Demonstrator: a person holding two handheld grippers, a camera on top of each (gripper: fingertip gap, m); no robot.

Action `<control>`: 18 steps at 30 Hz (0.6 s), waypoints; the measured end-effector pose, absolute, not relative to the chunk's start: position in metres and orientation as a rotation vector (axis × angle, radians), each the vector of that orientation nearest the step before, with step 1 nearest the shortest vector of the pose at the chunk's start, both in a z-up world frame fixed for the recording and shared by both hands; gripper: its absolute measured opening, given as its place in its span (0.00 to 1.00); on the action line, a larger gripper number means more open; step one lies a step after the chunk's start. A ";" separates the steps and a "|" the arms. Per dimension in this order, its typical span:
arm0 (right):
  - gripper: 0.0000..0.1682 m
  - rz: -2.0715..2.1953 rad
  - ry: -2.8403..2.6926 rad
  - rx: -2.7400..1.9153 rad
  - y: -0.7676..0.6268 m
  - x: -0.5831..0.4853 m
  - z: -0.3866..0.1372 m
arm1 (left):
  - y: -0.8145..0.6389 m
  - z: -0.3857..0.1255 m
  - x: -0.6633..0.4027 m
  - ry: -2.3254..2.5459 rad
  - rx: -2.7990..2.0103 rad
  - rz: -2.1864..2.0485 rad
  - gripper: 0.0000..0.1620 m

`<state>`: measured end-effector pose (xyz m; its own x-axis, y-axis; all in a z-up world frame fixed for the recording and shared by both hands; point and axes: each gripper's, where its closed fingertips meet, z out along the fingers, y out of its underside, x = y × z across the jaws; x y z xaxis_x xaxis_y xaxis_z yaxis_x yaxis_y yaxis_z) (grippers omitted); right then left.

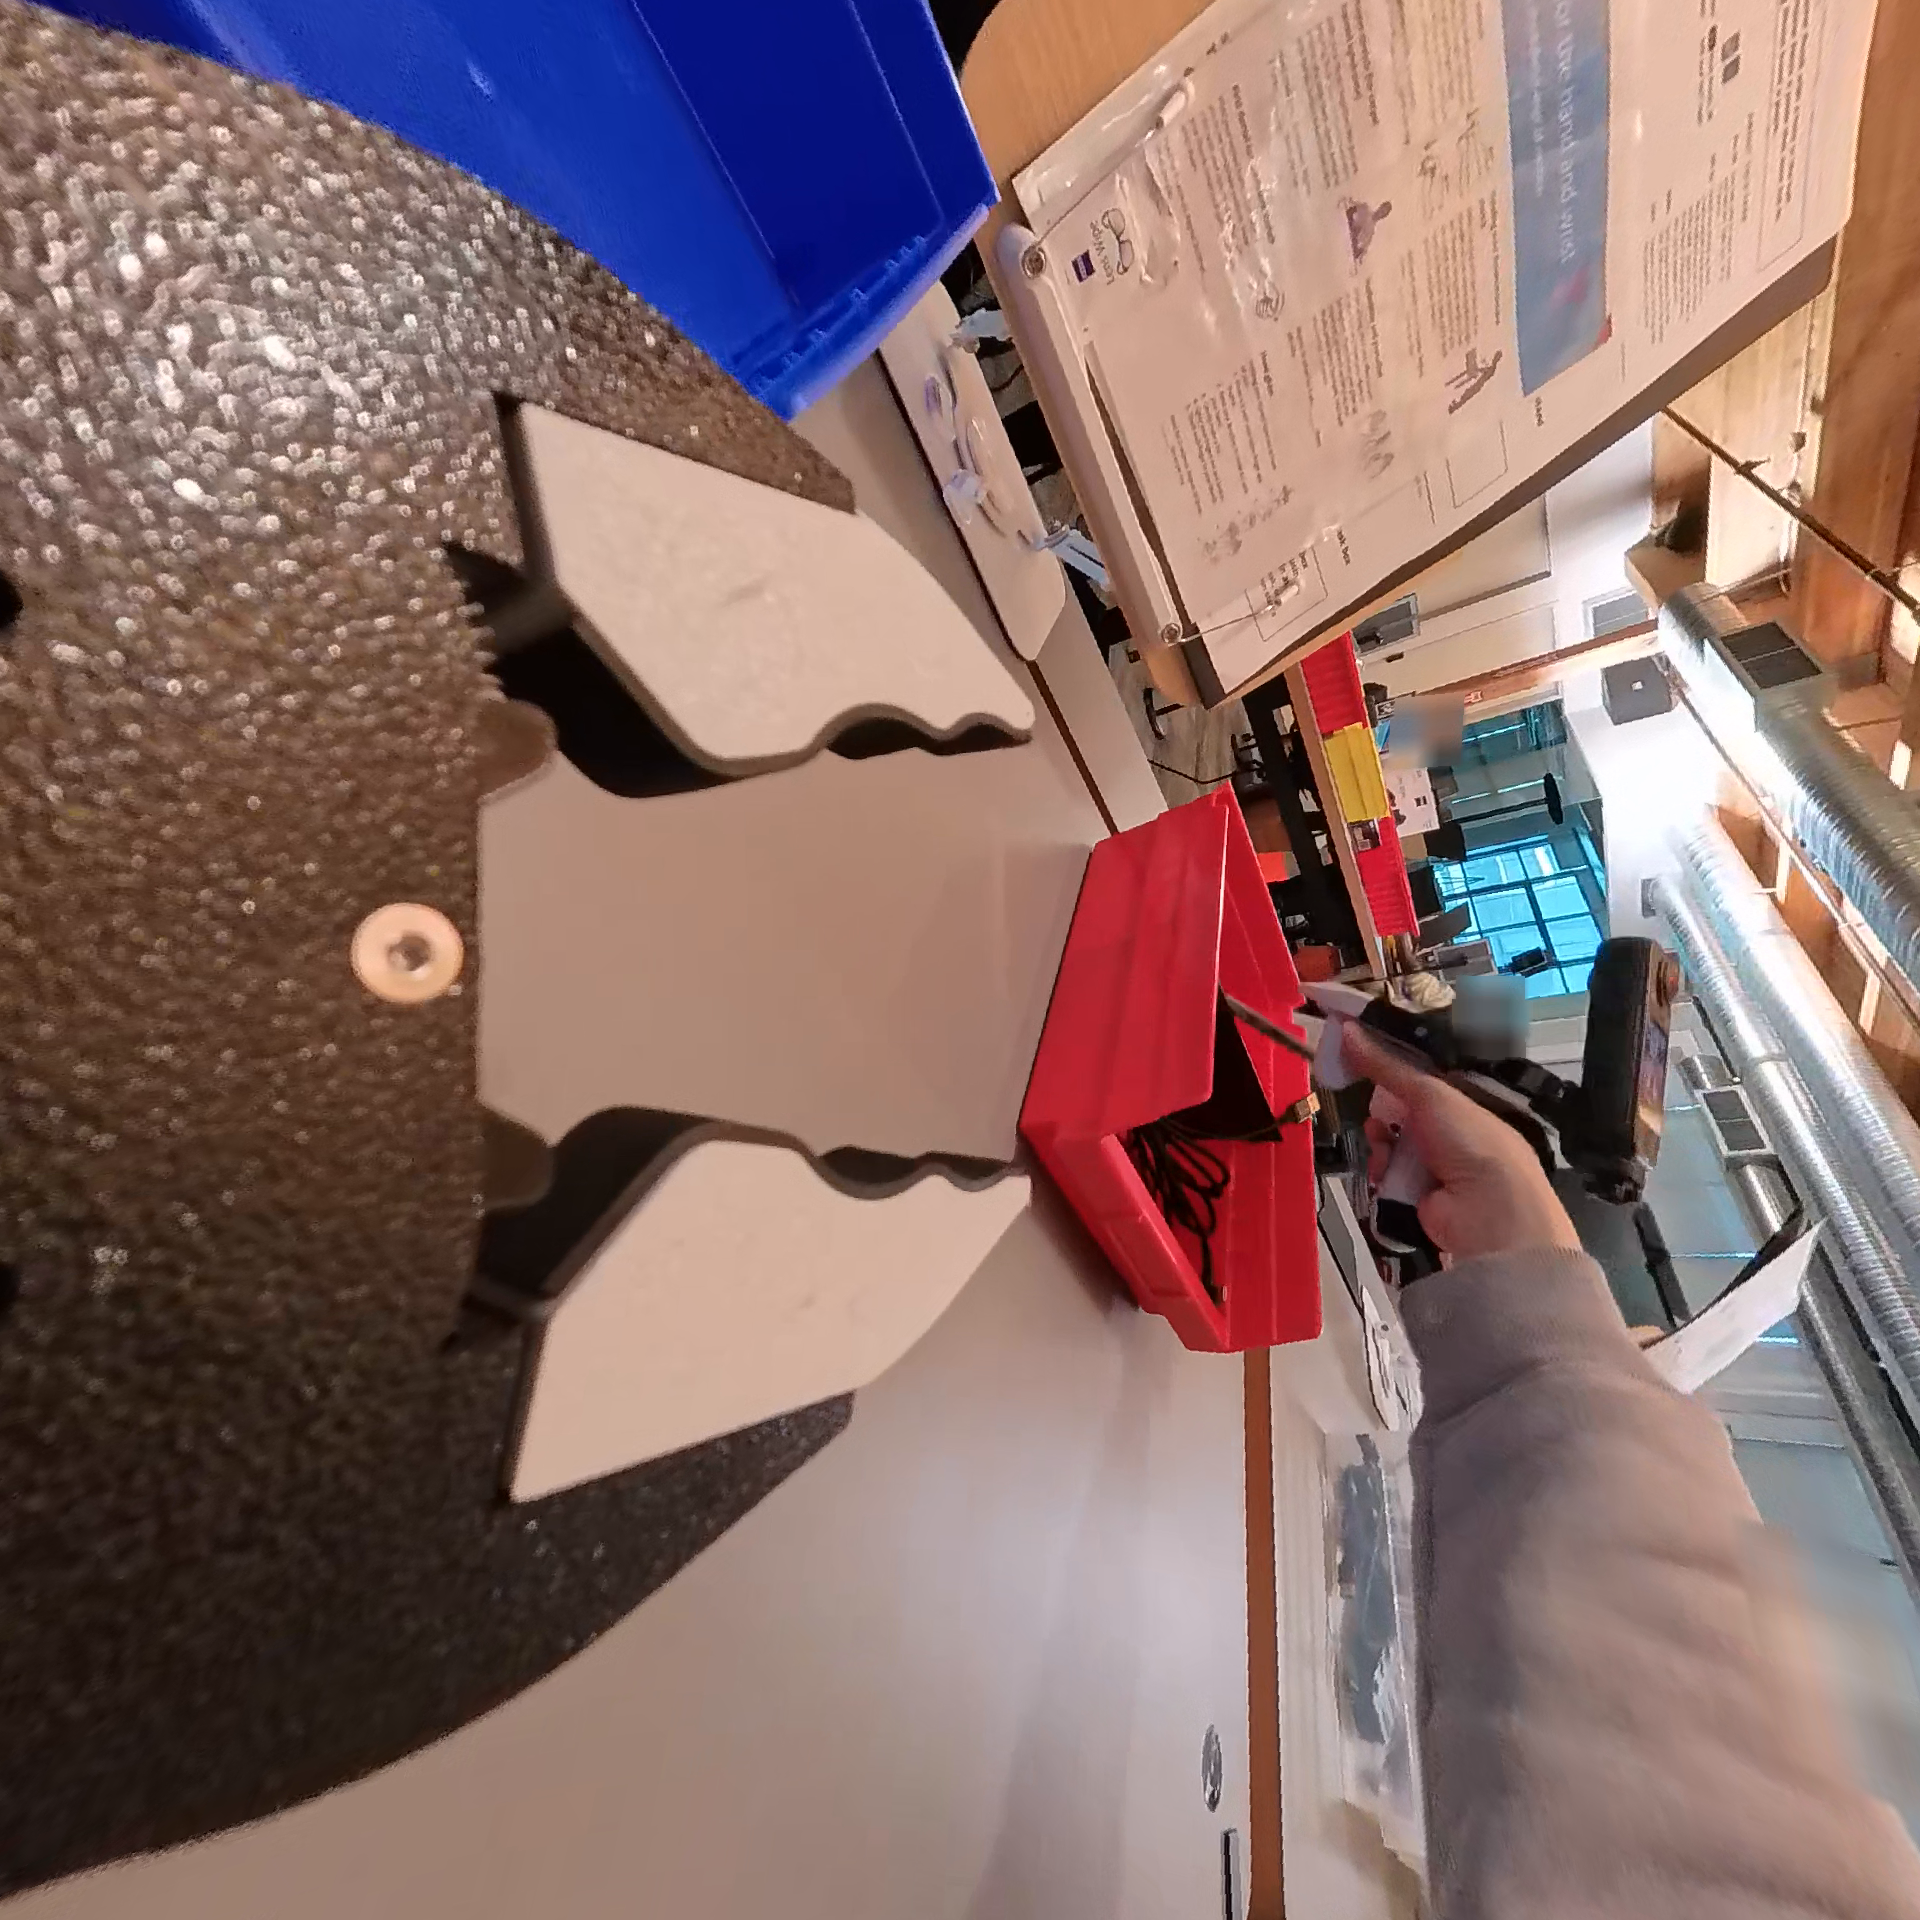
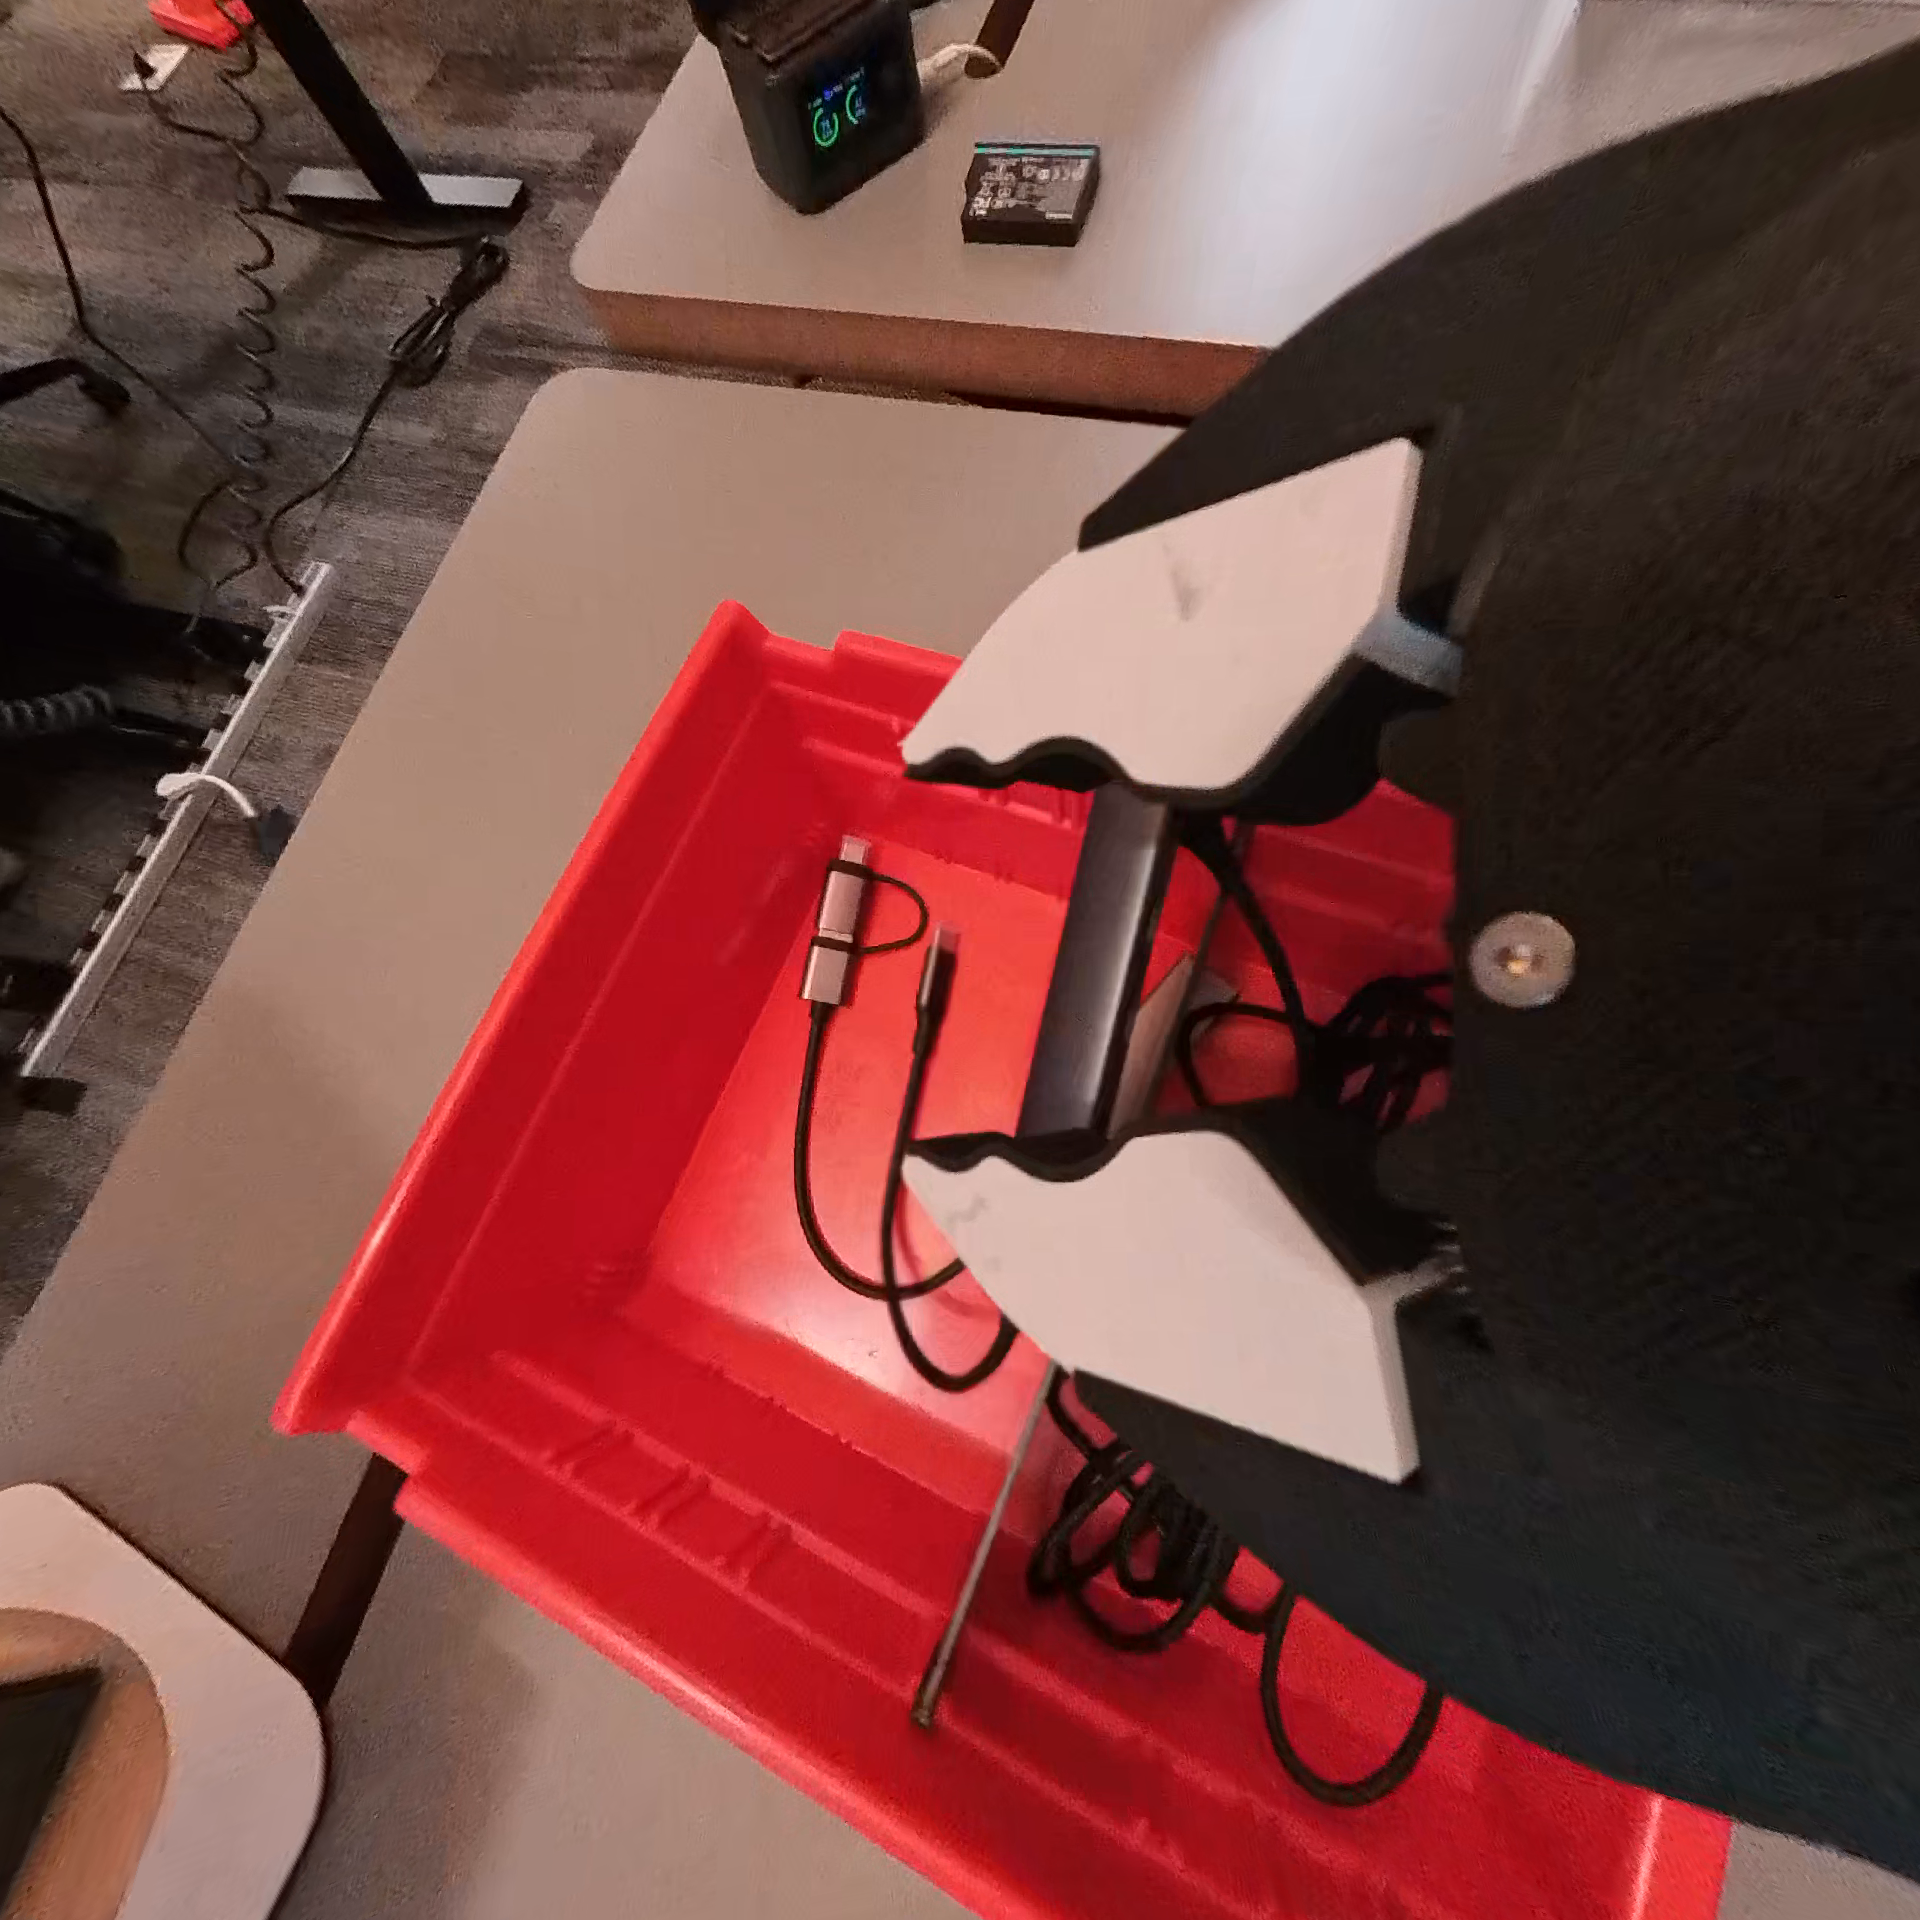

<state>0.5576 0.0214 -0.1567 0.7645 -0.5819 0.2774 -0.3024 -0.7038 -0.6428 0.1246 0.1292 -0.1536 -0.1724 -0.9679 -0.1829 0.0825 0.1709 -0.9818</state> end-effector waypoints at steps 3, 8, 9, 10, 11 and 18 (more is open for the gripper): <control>0.38 -0.671 0.582 -2.352 0.015 0.546 -0.154 | 0.131 -0.157 0.126 1.360 -0.954 -1.249 0.45; 0.40 -0.775 0.493 -2.233 -0.004 0.493 -0.142 | 0.129 -0.166 0.129 1.394 -0.970 -1.232 0.45; 0.40 -0.789 0.500 -2.190 -0.010 0.479 -0.140 | 0.128 -0.167 0.130 1.399 -0.971 -1.226 0.45; 0.40 -0.812 0.507 -2.160 -0.019 0.465 -0.142 | 0.128 -0.169 0.131 1.405 -0.980 -1.215 0.45; 0.41 -0.849 0.528 -2.142 -0.030 0.454 -0.145 | 0.128 -0.172 0.132 1.412 -0.991 -1.204 0.45; 0.46 -0.934 0.661 -2.095 -0.087 0.406 -0.190 | 0.129 -0.196 0.143 1.457 -1.101 -1.106 0.45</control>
<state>0.4062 -0.0866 -0.1903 0.6025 -0.6883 0.4040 -0.1524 -0.5962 -0.7883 0.1427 0.1292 -0.1959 -0.1268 -0.9778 -0.1669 -0.1021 0.1802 -0.9783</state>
